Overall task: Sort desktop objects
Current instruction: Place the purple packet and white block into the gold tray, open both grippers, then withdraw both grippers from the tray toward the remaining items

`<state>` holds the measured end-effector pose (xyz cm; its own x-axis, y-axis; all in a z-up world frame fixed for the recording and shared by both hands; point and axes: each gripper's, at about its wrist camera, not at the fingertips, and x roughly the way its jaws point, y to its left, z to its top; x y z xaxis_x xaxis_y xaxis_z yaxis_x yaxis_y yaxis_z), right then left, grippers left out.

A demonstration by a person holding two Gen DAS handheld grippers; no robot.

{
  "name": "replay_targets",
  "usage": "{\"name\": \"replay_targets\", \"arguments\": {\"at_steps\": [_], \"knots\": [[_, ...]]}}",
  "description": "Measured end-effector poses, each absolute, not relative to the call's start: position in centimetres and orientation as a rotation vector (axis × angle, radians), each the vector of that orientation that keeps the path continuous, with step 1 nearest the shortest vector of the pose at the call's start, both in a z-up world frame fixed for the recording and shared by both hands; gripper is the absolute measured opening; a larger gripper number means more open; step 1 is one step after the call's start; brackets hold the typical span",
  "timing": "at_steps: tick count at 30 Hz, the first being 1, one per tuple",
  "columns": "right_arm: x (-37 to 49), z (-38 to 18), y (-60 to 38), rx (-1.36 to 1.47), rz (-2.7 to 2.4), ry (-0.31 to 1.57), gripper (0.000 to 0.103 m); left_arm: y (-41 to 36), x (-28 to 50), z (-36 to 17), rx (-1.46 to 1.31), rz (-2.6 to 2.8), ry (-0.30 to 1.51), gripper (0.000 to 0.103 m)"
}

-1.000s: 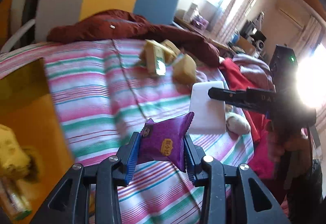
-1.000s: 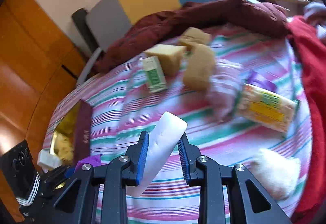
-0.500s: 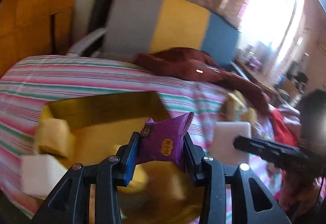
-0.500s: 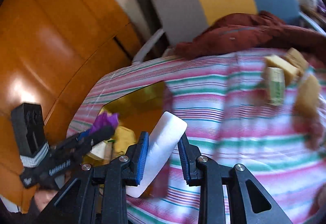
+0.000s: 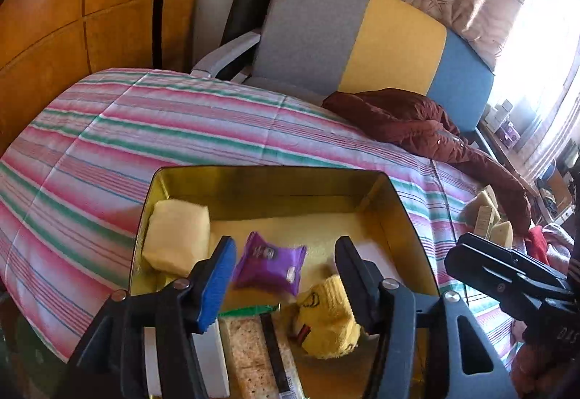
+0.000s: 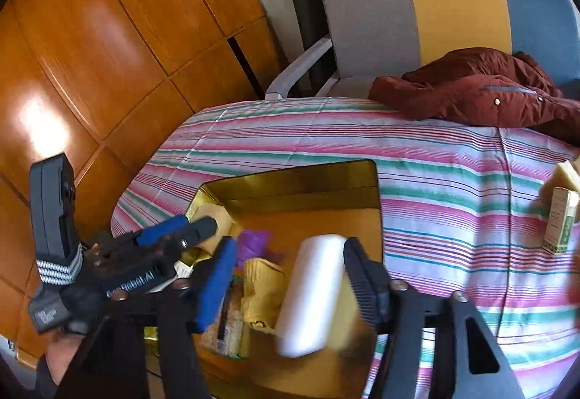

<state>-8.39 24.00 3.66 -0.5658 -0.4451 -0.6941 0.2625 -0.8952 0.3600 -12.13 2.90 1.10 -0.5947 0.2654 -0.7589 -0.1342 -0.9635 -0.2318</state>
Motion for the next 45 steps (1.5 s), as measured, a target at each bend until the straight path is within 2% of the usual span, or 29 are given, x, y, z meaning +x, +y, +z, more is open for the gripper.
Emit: {"name": "replay_targets", "arguments": {"at_steps": [7,21,32,41,45], "knots": [[-7.1,2.2,23.7,1.234,-2.449,-0.277,0.063,2.7,-9.9,1.3,-1.25,2.64,-0.211,0.058],[-3.2,2.1,26.3,1.237,-2.542,-0.258,0.071,5.7,-6.1,3.8,-1.118,2.631,-0.085,0.057],[-0.1,0.2,30.3,1.309,-2.594,-0.335,0.076,8.6,-4.3,2.9,-1.122,2.518,-0.041,0.057],[1.5,-2.2,35.2,1.441,-2.617,-0.496,0.085,11.6,-2.6,2.2,-1.095,2.384,0.019,0.058],[2.2,-2.7,37.2,1.479,-2.635,-0.539,0.087,13.1,-1.9,2.0,-1.088,2.335,0.048,0.062]]}}
